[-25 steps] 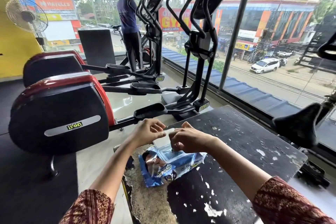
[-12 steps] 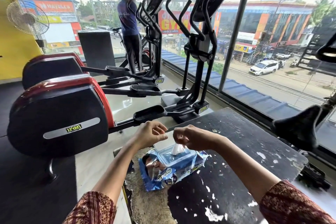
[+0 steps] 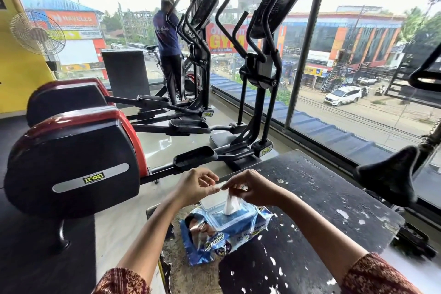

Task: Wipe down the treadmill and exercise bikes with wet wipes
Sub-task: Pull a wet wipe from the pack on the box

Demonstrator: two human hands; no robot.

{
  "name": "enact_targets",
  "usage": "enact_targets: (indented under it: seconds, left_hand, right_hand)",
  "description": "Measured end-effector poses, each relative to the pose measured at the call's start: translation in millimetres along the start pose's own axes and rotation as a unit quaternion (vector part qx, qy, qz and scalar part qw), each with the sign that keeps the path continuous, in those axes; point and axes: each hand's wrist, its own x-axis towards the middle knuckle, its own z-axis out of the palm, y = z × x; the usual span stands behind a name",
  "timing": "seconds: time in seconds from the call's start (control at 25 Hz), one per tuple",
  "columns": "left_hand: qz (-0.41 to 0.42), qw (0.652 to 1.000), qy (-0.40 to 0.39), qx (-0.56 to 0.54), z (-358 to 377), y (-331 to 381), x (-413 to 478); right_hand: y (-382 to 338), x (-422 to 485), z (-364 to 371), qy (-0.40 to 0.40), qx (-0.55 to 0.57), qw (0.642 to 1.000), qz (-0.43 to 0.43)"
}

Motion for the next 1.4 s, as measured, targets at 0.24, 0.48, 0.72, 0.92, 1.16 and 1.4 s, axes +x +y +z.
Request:
enact_targets:
  seconds: [0.24,0.48,0.72,0.92,1.16,1.4]
  left_hand:
    - [0.0,1.0,0.004,0.005,-0.1,1.4,0.8]
    - [-0.001,1.0,0.01,0.016,0.2,8.3,-2.0]
    - [-0.004,1.0,0.01,0.016,-1.3,11.1,-4.7]
    - [0.008,1.0,0.014,0.017,0.5,9.3,-4.0]
    - [0.001,1.0,0.008,0.015,-0.4,11.5,-3.7]
    - [-0.006,1.0,0.011,0.006,-9.9,12.2,-4.7]
  right_hand:
    - [-5.0,1.2,-3.6,-0.093,-0.038,0.995,-0.004]
    - [-3.7,-0.9,2.7,-0.076,-0.1,0.992,0.015]
    - [-15.0,-4.3,0.1,-0.047,-0.099,0.994,0.026]
    - [-19.5,-2.6,2.9,0.019,-0.039,0.997,0.059]
    - [-18.6,2.9,5.2,0.122,0.032,0.989,0.079]
    - [-23.6,6.5,6.7,0.216,0.142,0.962,0.091]
